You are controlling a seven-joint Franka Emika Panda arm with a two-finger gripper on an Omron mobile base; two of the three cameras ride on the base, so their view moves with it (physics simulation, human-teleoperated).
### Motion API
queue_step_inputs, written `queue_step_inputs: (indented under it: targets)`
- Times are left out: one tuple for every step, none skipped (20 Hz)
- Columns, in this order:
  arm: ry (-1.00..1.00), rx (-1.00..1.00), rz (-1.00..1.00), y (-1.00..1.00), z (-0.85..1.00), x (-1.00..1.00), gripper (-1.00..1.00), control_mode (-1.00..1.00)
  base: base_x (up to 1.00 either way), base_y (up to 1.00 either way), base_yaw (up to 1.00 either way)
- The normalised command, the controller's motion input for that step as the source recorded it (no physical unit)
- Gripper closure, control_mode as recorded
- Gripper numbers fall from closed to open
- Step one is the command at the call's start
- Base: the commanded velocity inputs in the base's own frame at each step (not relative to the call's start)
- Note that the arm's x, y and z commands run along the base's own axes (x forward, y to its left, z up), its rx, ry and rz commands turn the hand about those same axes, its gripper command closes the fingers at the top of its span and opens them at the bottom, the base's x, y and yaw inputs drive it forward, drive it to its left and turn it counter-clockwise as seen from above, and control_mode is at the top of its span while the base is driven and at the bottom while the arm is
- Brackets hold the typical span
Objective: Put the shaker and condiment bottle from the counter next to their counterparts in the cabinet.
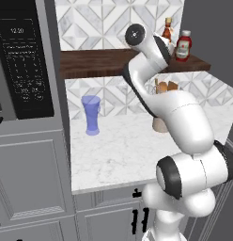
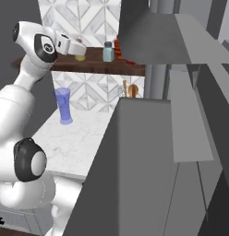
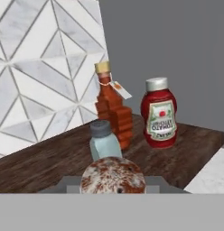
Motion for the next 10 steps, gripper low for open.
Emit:
queue_step_inputs:
  targets:
    - [0.0, 0.04, -0.01, -0.23, 0.0, 0.39, 1.0, -1.0, 0.0, 0.0, 0.0]
    - [0.0, 0.01, -0.02, -0.14, 0.0, 0.43, 1.0, -1.0, 0.0, 0.0, 0.0]
    - [0.0, 0.01, -0.02, -0.11, 0.0, 0.43, 1.0, -1.0, 0.0, 0.0, 0.0]
    - [0.0, 0.01, -0.01, -0.06, 0.0, 0.46, 1.0, -1.0, 0.0, 0.0, 0.0]
    - [0.0, 0.01, 0.0, -0.02, 0.0, 0.48, 1.0, -1.0, 0.0, 0.0, 0.0]
    - [0.0, 0.0, 0.0, 0.0, 0.0, 0.51, 1.0, -1.0, 0.0, 0.0, 0.0]
    - [0.0, 0.0, 0.0, 0.0, -0.04, 0.5, 1.0, -1.0, 0.0, 0.0, 0.0]
    - [0.0, 0.0, 0.0, 0.0, -0.08, 0.49, 1.0, -1.0, 0.0, 0.0, 0.0]
    - [0.0, 0.0, -0.01, 0.0, -0.11, 0.45, 1.0, -1.0, 0.0, 0.0, 0.0]
    - [0.0, 0.0, -0.01, 0.0, -0.14, 0.39, 1.0, -1.0, 0.0, 0.0, 0.0]
